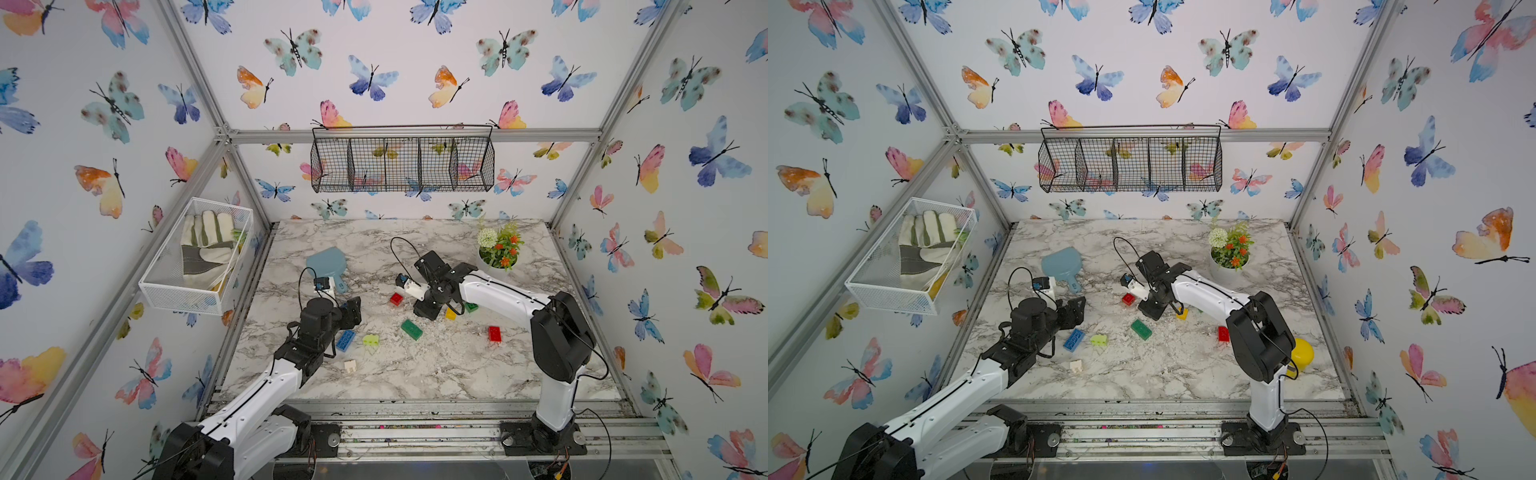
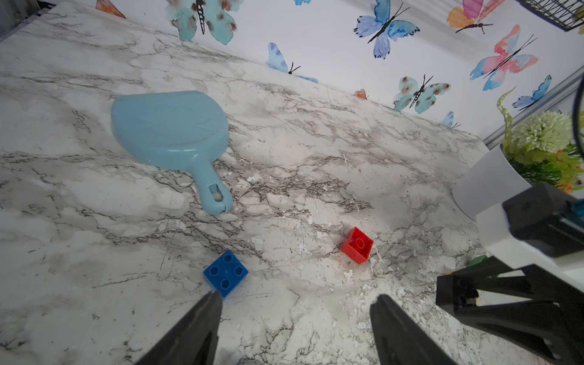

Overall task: Assemble the number 1 with lego
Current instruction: Assemble the lego brick with the lego brick.

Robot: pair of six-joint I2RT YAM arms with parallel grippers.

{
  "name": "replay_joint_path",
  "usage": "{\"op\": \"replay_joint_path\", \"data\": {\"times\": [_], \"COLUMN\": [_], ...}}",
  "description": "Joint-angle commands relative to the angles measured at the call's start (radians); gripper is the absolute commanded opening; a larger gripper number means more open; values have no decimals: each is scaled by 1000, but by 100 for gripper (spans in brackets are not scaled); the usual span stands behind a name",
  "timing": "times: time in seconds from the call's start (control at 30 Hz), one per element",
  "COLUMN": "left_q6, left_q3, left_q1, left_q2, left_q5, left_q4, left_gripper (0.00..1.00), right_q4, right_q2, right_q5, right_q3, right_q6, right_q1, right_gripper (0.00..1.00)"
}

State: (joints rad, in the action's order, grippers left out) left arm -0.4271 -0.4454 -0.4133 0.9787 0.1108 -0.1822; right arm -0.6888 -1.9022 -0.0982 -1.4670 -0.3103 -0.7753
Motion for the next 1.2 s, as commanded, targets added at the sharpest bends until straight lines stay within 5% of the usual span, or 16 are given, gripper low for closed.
{"op": "replay_joint_path", "data": {"times": [0.0, 1.17], "left_q6": [-20, -26], "left_q3": [-9, 6], "left_q1": [7, 15], "left_q2": [-11, -37], "left_q5": [12, 40], "left_q4": [-4, 13], "left_gripper": [79, 79], "right_q4": [-101, -37], "right_q2": [-44, -136], "right_q5": [29, 4], "right_q3": [-49, 21], "right_q6": [88, 192], "right_q1": [-40, -76], "right_gripper": [8, 7]}}
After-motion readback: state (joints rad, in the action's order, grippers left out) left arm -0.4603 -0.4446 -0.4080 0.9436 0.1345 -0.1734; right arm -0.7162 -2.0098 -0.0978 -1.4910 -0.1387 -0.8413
